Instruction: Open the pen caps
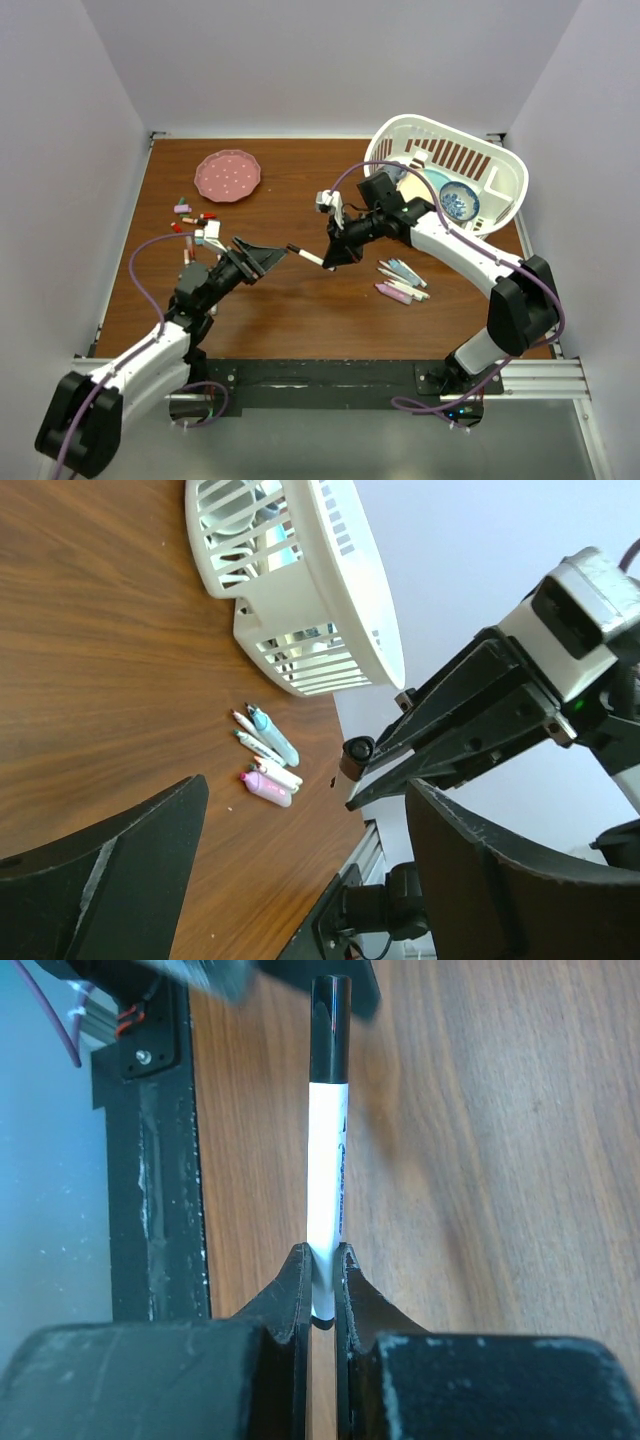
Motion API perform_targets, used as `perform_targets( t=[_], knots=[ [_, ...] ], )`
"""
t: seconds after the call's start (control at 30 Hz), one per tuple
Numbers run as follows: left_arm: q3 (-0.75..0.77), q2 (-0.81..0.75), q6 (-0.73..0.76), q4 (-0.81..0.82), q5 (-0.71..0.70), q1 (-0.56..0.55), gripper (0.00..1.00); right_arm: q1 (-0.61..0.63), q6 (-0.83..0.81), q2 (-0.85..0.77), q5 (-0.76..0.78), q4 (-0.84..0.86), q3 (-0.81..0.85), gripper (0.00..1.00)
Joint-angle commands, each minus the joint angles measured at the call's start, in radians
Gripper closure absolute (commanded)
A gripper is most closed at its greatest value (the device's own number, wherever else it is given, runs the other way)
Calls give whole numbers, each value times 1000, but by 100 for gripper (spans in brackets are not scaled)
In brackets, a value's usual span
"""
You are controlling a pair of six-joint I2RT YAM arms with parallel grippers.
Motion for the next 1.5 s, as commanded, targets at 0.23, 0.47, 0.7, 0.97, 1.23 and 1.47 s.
perform_targets(
  t=[0.23,0.47,0.7,0.97,1.23,1.47],
  knots=[
    [193,199,37,92,-324,-196,27,-18,50,-62,-70,86,-41,100],
    [218,248,38,100,-330,-231,52,-33,102,-56,-63,126,-54,100],
    [230,271,43,89,-330,-236,60,-35,137,-50,-32,161,-66,100],
    [253,250,90,46,-383,-237,97,-35,139,-57,-43,181,-93,100],
    [262,296,127,92,-252,-237,100,-28,199,-22,-124,232,-86,43],
    [262,341,117,140,-213,-247,100,-8,278,33,-138,255,-49,53]
  ],
)
